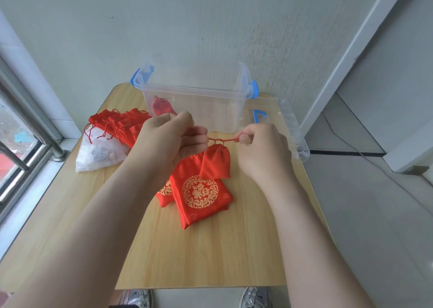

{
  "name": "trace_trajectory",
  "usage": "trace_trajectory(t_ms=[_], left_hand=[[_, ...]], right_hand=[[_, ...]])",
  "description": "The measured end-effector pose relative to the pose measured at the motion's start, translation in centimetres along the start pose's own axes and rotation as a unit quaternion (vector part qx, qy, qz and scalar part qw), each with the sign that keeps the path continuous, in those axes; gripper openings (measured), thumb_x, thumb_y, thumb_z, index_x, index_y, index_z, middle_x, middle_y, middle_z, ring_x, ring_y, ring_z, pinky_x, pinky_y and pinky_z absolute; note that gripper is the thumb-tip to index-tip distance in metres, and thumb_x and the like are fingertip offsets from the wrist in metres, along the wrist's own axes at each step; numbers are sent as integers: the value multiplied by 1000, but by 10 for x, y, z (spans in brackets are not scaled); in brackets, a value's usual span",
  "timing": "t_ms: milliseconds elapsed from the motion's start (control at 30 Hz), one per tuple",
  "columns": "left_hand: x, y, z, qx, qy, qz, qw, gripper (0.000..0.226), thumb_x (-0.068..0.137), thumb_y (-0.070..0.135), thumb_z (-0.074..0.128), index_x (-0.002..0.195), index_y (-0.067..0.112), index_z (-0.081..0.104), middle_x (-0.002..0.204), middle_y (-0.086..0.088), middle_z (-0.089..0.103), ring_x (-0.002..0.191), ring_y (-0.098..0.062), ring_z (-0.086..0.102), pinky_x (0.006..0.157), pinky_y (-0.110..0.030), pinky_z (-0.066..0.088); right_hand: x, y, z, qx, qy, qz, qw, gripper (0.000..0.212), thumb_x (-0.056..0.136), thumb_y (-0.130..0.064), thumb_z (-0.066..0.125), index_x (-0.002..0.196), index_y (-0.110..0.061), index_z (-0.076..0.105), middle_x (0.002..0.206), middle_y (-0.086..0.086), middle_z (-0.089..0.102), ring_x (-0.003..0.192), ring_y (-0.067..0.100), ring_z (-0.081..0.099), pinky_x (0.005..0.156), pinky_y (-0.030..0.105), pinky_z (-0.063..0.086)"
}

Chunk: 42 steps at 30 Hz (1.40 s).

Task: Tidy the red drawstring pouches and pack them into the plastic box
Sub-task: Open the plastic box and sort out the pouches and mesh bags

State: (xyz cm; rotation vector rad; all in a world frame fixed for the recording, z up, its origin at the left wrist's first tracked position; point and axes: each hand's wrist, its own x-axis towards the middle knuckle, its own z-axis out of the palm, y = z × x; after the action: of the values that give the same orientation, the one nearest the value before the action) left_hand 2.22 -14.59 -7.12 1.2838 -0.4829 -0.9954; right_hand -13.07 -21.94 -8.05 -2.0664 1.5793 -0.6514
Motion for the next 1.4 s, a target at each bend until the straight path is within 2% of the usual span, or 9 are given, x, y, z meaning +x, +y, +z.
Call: trace_trajectory(t_ms=[133, 200, 267, 467, 700, 833, 967, 1133, 1400], left_hand=[[3, -8, -2, 187, 44, 74, 979, 10, 98, 9, 65, 102, 2, 61, 80, -13, 75, 63, -17, 67, 67, -42, 65], [3, -11, -4, 246, 32, 84, 965, 21, 92, 13, 70, 107, 8, 56, 86, -11, 75, 67, -17, 66, 71, -50, 62], [2, -11, -7, 309, -4, 106, 945, 27, 86, 16, 74, 109, 19, 60, 83, -2, 72, 66, -14, 62, 62, -42, 55], [3, -17, -10, 504, -36, 206, 838, 21, 78, 20, 85, 93, 24, 71, 73, 8, 68, 68, 3, 61, 61, -8, 43], [6, -24, -7, 530, -3, 282, 800, 10, 86, 27, 84, 81, 23, 76, 64, 12, 65, 59, -2, 59, 64, -8, 42], [6, -25, -8, 513, 51, 311, 798, 8, 85, 31, 85, 82, 27, 79, 87, 6, 65, 82, -13, 62, 76, -36, 52], [5, -21, -6, 499, 81, 288, 813, 11, 86, 30, 83, 79, 27, 76, 96, 5, 69, 94, -19, 66, 87, -42, 53], [3, -19, -3, 476, -38, 175, 861, 13, 97, 26, 73, 86, 19, 68, 79, 8, 77, 81, -9, 72, 79, -35, 59], [3, -18, 6, 356, -92, 84, 926, 19, 104, 26, 53, 90, 14, 58, 71, 6, 59, 69, -20, 56, 76, -47, 53]], right_hand=[[-2, -3, 1, -11, -16, -7, 1000, 26, 102, -13, 55, 109, -26, 77, 109, -5, 71, 107, 23, 63, 97, 38, 47], [-1, -3, 0, 51, -32, -12, 998, 28, 101, -9, 54, 108, -21, 78, 105, -1, 73, 96, 18, 65, 75, 23, 50], [-1, -3, 0, 74, -60, -14, 995, 31, 100, -6, 52, 109, -20, 78, 99, -1, 72, 94, 16, 67, 64, 18, 45], [-3, -4, -1, 44, -91, 1, 995, 35, 98, -8, 46, 109, -22, 77, 93, -7, 63, 98, 23, 64, 78, 29, 46], [-3, -2, 1, 29, -52, -50, 997, 21, 103, -22, 60, 98, -22, 81, 83, -9, 69, 89, 21, 65, 73, 28, 46], [0, -1, 0, 40, -48, -51, 997, 20, 105, -25, 63, 99, -24, 81, 69, -15, 48, 81, 19, 54, 73, 27, 38], [-1, -7, 0, 80, -52, -10, 995, 25, 104, -21, 56, 94, -22, 79, 93, -14, 70, 101, 25, 67, 86, 38, 55], [-1, -10, 0, 72, -45, 24, 996, 22, 100, -25, 58, 89, -18, 76, 95, -8, 73, 96, 21, 66, 104, 50, 51], [-2, -13, 1, 215, -49, 24, 975, 36, 85, -26, 58, 86, 8, 69, 92, 27, 72, 70, 17, 58, 73, 47, 58]])
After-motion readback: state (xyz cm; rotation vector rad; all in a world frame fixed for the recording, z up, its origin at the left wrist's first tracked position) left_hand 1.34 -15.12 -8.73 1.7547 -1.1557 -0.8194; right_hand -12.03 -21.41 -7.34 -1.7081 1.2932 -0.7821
